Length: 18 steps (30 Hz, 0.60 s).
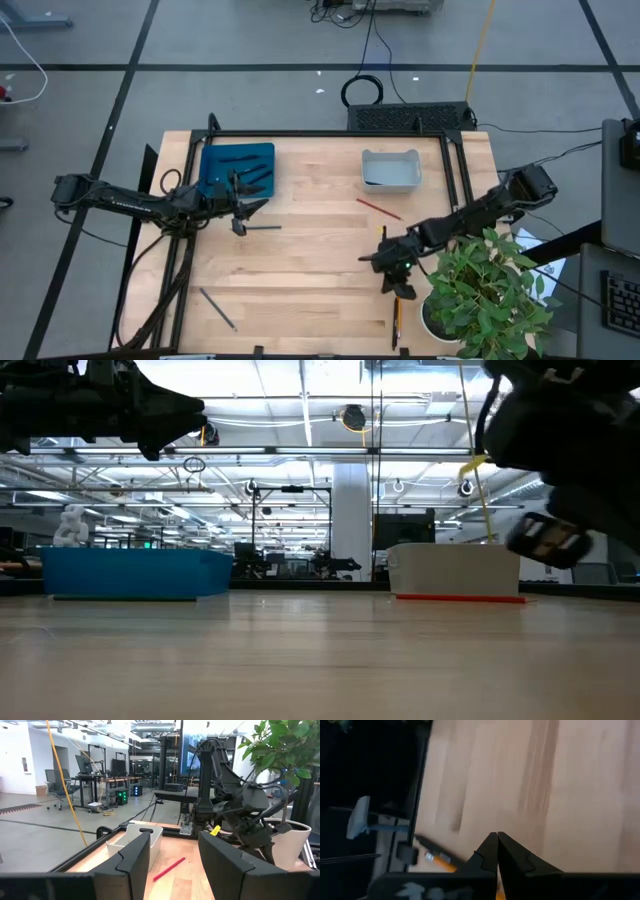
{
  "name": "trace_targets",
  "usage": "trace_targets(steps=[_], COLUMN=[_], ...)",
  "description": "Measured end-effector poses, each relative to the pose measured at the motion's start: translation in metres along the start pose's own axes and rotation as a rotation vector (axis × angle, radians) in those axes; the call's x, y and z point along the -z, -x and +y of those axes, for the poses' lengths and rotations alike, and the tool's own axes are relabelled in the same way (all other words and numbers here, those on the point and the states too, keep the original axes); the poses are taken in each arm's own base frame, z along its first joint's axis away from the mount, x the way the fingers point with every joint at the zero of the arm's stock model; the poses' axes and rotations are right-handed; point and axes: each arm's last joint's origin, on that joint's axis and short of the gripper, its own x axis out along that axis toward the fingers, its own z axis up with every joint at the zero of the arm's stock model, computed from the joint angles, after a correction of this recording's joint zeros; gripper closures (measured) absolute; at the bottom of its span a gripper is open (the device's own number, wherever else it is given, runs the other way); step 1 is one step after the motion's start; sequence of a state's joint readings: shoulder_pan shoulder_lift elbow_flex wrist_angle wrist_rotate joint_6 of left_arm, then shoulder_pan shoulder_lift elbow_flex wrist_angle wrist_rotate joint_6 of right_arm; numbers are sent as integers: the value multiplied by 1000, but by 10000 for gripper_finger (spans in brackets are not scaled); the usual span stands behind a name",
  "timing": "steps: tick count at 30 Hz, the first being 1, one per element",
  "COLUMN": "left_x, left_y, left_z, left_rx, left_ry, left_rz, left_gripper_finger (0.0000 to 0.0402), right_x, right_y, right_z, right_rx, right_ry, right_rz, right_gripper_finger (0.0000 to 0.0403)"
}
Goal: Sort pens & pencils
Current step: Put the black pen into the blue bin
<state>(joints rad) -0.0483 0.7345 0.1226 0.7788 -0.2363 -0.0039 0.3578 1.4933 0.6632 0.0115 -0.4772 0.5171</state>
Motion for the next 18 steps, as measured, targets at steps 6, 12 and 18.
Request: trace_targets(steps=[6,12,18], left_x=[0,0,0], left_y=[0,0,0], left_z=[0,0,0], left_rx=[0,0,0], left_ry=[0,0,0], left_rz=[0,0,1], left_gripper_finger=[229,229,229], right_x=[14,20,22], right_y=[-5,-6,-9], right_z=[5,8,7], right_rx=[31,26,31], right_ry=[-114,-138,-125], right_rz=[107,153,173], right_gripper_finger=[403,403,403])
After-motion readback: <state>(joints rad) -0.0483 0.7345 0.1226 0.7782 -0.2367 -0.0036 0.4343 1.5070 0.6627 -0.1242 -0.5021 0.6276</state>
